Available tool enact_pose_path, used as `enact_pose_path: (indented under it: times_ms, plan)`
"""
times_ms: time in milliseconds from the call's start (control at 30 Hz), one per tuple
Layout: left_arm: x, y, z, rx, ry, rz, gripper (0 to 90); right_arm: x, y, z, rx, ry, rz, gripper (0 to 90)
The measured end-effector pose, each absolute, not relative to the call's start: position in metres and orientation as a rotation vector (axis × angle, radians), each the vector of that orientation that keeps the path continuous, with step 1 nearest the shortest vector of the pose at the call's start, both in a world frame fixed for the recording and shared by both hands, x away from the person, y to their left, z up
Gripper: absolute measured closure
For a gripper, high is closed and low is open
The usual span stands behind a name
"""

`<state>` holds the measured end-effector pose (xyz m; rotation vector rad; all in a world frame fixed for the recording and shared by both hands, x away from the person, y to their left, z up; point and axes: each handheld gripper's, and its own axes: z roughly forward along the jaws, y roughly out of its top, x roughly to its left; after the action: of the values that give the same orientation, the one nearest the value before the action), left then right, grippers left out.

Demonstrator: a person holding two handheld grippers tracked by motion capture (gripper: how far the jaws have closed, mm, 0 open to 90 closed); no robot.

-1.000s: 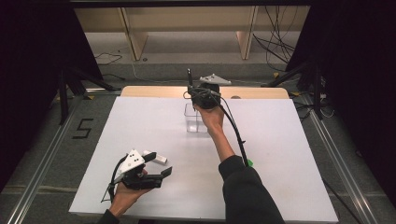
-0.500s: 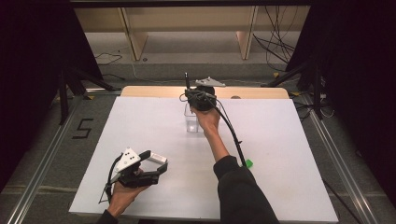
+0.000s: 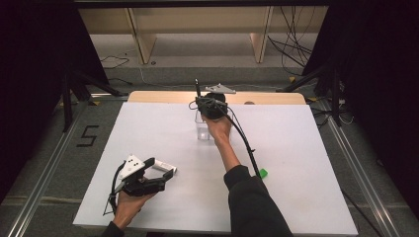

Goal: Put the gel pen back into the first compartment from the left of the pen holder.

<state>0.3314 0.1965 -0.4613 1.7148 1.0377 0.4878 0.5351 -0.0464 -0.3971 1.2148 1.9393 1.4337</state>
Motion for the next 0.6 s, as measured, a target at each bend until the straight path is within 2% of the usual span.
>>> enact_pose_path:
  times_ms: [100, 233, 333, 600]
  plan:
    - [0.331, 0.197, -0.461, 1.714, 1.039, 0.49, 15.7, 0.535, -0.046, -0.398, 1.211, 1.945, 1.429, 76.1]
    - [0.331, 0.197, -0.461, 1.713, 1.041, 0.491, 15.6, 0.531, -0.048, -0.395, 1.195, 1.947, 1.413, 51.9]
    - [0.331, 0.197, -0.461, 1.712, 1.041, 0.491, 15.7, 0.527, -0.055, -0.385, 1.194, 1.947, 1.418, 42.2]
    - [0.332, 0.195, -0.462, 1.724, 1.039, 0.484, 15.6, 0.508, -0.093, -0.366, 1.188, 1.974, 1.468, 37.8]
